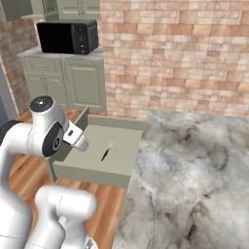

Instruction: Organize the utensils by type. Pick up the wooden spoons from the counter and place them in the open cabinet. Then pick up the metallic utensils from the counter and place them in the open drawer.

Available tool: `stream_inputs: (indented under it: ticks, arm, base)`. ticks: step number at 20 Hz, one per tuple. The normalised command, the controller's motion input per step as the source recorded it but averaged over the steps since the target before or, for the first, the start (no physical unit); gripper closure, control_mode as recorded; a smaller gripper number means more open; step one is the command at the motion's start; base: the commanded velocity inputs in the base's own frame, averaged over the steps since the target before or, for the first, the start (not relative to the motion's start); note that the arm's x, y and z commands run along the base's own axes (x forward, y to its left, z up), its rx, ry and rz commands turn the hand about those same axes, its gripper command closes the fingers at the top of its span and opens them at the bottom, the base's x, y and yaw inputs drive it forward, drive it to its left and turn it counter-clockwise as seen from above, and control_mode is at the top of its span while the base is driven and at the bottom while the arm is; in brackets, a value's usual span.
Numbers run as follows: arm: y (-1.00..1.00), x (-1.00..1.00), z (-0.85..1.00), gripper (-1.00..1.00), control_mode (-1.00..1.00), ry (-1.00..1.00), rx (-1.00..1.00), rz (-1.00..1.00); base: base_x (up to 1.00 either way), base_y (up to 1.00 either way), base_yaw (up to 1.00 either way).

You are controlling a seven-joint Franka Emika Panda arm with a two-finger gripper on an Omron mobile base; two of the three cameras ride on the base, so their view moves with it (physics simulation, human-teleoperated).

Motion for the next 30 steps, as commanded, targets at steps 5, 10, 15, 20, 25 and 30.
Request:
stream_inputs:
  ticks: [5, 10, 15, 20, 25, 30]
  arm:
    - [0.00, 0.00, 0.00, -1.00, 1.00, 0.00, 0.00, 0.00]
    - [0.00, 0.00, 0.00, -1.00, 1.00, 0.00, 0.00, 0.00]
    - [0.00, 0.00, 0.00, -1.00, 1.00, 0.00, 0.00, 0.00]
    - [0.00, 0.00, 0.00, -1.00, 1.00, 0.00, 0.00, 0.00]
    - [0.00, 0.00, 0.00, -1.00, 1.00, 0.00, 0.00, 0.00]
    - [0.00, 0.00, 0.00, -1.00, 1.00, 0.00, 0.00, 0.00]
  base:
    - [0.00, 0.00, 0.00]
    - [-0.04, 0.01, 0.00]
    - [-0.10, 0.33, 0.00]
    - [0.00, 0.70, -0.02]
    - [0.00, 0.77, -0.02]
    - [-0.06, 0.68, -0.04]
